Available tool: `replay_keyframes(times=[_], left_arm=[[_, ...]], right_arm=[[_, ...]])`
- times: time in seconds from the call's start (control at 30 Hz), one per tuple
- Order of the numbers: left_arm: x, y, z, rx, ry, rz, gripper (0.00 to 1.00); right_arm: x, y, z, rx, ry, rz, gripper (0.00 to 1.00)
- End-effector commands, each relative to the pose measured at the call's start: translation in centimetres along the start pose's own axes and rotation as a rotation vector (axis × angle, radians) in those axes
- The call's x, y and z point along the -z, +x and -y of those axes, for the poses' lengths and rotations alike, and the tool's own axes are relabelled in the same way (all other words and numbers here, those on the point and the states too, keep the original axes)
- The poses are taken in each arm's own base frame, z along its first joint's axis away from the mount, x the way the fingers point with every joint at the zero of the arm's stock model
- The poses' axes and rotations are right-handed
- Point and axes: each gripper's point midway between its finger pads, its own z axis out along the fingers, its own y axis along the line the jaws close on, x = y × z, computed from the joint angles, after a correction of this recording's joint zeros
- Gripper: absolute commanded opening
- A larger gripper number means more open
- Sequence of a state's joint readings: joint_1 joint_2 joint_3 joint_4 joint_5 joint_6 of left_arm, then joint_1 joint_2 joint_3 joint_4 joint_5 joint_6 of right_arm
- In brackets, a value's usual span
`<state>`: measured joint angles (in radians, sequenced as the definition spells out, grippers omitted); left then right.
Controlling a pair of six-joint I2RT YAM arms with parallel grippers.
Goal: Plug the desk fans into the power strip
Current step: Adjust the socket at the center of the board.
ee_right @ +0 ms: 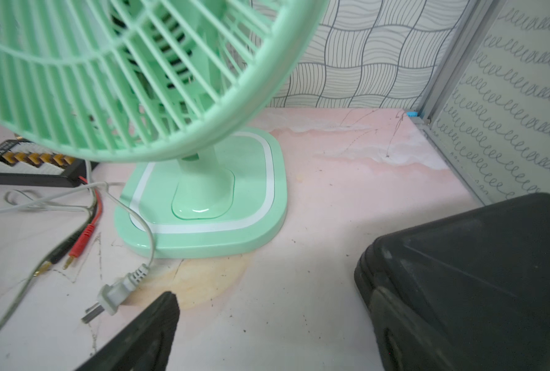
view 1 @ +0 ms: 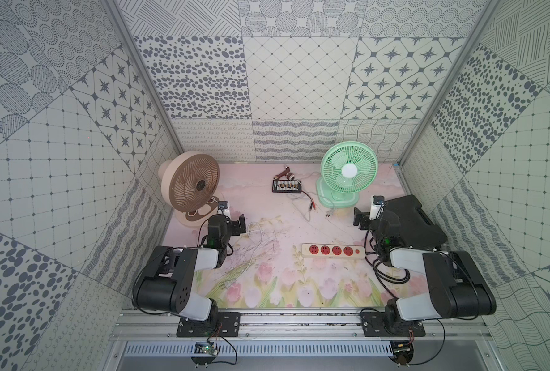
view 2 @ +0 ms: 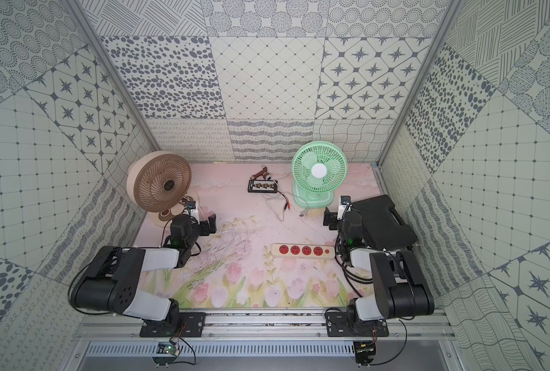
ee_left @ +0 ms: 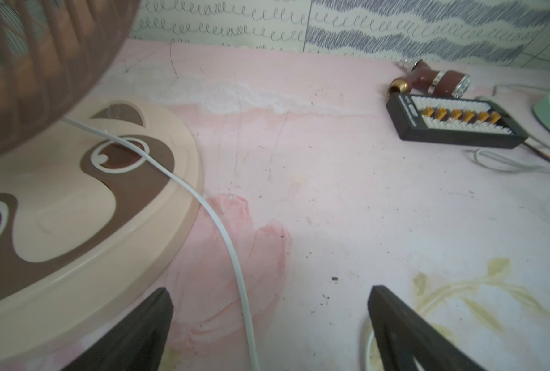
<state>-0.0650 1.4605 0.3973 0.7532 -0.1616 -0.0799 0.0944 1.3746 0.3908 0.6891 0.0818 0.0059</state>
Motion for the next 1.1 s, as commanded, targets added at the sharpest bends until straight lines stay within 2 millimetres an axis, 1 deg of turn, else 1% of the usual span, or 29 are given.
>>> replay_keyframes(times=[0.0,0.07,0.1,0.13,0.2,0.27,0.3,0.37,0.4,0.43,0.5,0.57,0.63,0.7,0.8,0.87,0.9,0.93,1.0,1.07], left_arm=[[2.1,-2.3,-1.2,0.048,-0.076,0.04,0.99],[3.5,-4.1,-1.3,0.085,-0.081,0.078,0.99],[4.2,-4.7,-1.3,0.112,-0.08,0.086,0.99],[4.8,-5.5,-1.2,0.141,-0.073,0.099,0.99],[6.0,-6.6,-0.7,0.222,-0.033,0.12,0.99],[6.9,-7.7,0.5,0.289,0.044,0.126,0.99],[7.3,-7.9,1.2,0.322,0.086,0.112,0.99],[8.1,-7.9,2.5,0.403,0.165,0.071,0.99],[8.5,-7.9,3.1,0.445,0.196,0.051,0.99],[8.9,-7.7,3.5,0.485,0.221,0.028,0.99],[9.7,-7.2,5.0,0.559,0.309,-0.024,0.99],[10.7,-6.6,6.8,0.615,0.407,-0.07,0.99],[11.5,-6.4,8.2,0.612,0.486,-0.096,0.99],[11.9,-6.1,9.0,0.599,0.521,-0.144,0.99],[12.7,-6.0,10.2,0.569,0.584,-0.199,0.99],[13.5,-7.0,11.0,0.55,0.643,-0.197,1.0],[13.9,-7.1,11.3,0.529,0.666,-0.199,1.0],[14.3,-7.2,11.5,0.511,0.683,-0.192,0.99],[14.5,-6.8,11.1,0.514,0.664,-0.183,0.99],[14.3,-5.6,10.1,0.577,0.591,-0.196,0.99]], right_arm=[[1.8,-1.4,-0.1,-0.009,0.006,0.014,0.97],[3.4,-2.3,-0.1,-0.017,0.009,0.042,0.97],[4.3,-3.1,-0.1,-0.031,0.005,0.064,0.97],[5.1,-3.4,-0.1,-0.047,0.004,0.061,0.97],[6.8,-4.3,0.1,-0.108,0.002,0.073,0.97],[8.6,-4.6,0.2,-0.174,-0.001,0.059,0.97],[9.4,-4.9,0.3,-0.207,-0.003,0.055,0.97],[11.1,-5.0,0.2,-0.277,-0.014,0.025,0.97],[11.9,-5.6,0.0,-0.312,-0.038,0.035,0.97],[12.6,-5.4,-0.4,-0.339,-0.064,0.015,0.97],[14.3,-5.4,-1.4,-0.385,-0.126,-0.008,0.97],[15.6,-4.8,-2.2,-0.425,-0.179,-0.028,0.97],[16.3,-3.2,-2.1,-0.523,-0.169,-0.073,0.97],[16.9,-2.3,-2.5,-0.582,-0.201,-0.076,0.97],[16.9,-0.8,-3.1,-0.654,-0.228,-0.121,0.97],[16.4,0.8,-4.1,-0.693,-0.251,-0.212,0.97],[16.2,1.6,-4.5,-0.708,-0.26,-0.255,0.97],[15.8,2.6,-4.8,-0.717,-0.256,-0.297,0.97],[15.1,4.1,-4.8,-0.709,-0.227,-0.367,0.97],[14.6,5.0,-4.9,-0.689,-0.216,-0.414,0.97]])
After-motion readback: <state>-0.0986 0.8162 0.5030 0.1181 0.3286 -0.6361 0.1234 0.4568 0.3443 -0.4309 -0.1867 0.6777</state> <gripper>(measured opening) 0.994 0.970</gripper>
